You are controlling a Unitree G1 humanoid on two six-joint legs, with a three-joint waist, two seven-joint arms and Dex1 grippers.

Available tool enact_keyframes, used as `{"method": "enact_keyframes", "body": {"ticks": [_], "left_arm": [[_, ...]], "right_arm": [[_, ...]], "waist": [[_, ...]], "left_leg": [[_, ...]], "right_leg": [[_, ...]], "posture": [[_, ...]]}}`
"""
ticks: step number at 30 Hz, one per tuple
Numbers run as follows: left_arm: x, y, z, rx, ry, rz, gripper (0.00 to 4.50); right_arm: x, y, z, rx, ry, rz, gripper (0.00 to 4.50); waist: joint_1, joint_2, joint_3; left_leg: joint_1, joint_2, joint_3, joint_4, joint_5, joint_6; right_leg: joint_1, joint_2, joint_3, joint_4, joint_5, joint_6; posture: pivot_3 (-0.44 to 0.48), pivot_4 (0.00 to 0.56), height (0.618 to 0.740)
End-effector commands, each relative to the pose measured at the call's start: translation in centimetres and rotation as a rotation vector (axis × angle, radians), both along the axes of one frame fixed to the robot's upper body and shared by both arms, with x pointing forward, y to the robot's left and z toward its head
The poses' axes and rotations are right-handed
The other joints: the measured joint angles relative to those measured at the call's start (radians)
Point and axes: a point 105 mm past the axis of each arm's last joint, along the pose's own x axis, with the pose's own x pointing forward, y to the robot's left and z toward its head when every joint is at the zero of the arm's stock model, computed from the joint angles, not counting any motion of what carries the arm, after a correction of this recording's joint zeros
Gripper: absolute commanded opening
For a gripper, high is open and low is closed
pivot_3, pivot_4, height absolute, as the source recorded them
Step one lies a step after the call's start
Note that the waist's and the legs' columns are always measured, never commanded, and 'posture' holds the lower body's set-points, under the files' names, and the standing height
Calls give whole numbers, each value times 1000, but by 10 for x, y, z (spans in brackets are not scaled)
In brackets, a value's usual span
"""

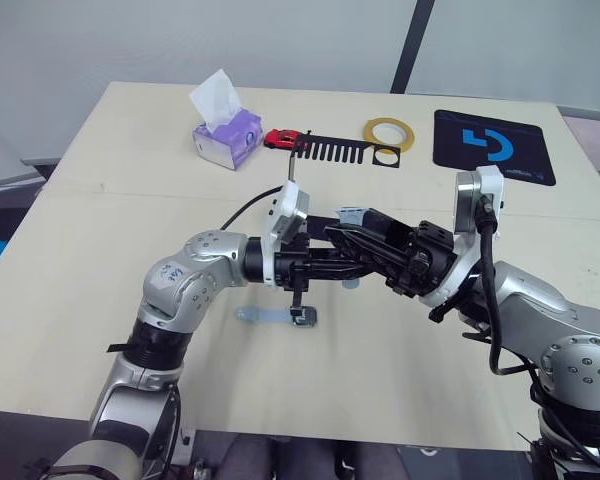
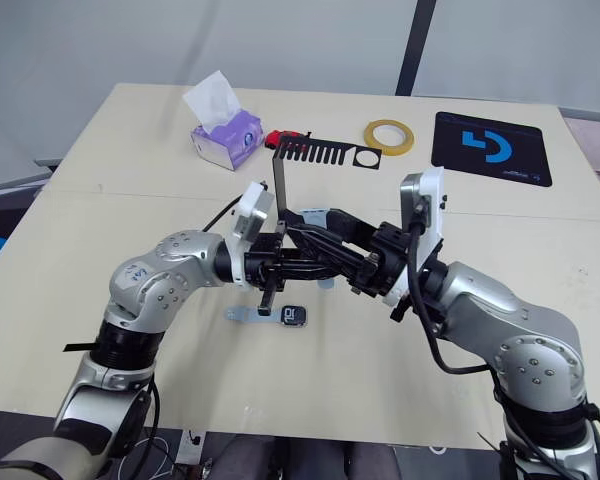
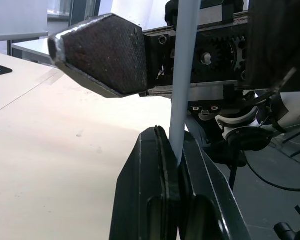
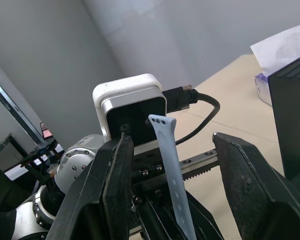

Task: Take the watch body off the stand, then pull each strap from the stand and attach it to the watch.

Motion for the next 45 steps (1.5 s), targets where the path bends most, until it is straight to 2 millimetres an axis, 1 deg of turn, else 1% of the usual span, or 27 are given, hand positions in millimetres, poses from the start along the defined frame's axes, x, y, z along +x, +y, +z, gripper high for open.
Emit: {"method": "enact_keyframes", "body": {"ticks": [1,2,4,5,27,31,38,45], "left_arm": [[-4,0,14,-39,-44,-13,0],[-4,-1,14,-40,-44,-13,0],[-3,-1,15,-45,-40,-11,0],[-3,-1,15,-48,-39,-11,0],[-4,-4,20,-71,-35,-9,0],[-4,-5,22,-80,-34,-8,0],[-4,-6,23,-92,-25,-8,0],[-5,-6,24,-94,-20,-6,0]], "right_arm": [[-4,0,8,35,-24,17,1782],[-5,0,8,34,-24,18,1370],[-5,1,7,32,-23,22,211],[-5,1,7,30,-23,22,54],[-5,3,10,51,-37,15,54],[-6,4,9,56,-37,20,1353],[-6,2,13,136,-21,13,1353],[-6,1,12,155,-13,12,1353]], "waist": [[0,0,0],[0,0,0],[0,0,0],[0,0,0],[0,0,0],[0,0,0],[0,0,0],[0,0,0]], "left_leg": [[0,0,0,0,0,0],[0,0,0,0,0,0],[0,0,0,0,0,0],[0,0,0,0,0,0],[0,0,0,0,0,0],[0,0,0,0,0,0],[0,0,0,0,0,0],[0,0,0,1,0,0]], "right_leg": [[0,0,0,0,0,0],[0,0,0,0,0,0],[0,0,0,0,0,0],[0,0,0,0,0,0],[0,0,0,1,0,0],[0,0,0,1,0,0],[0,0,0,1,0,0],[0,0,0,1,0,0]], "posture": [[0,150,738],[0,150,738],[0,150,738],[0,150,738],[0,150,738],[0,150,738],[0,150,738],[0,150,738]]}}
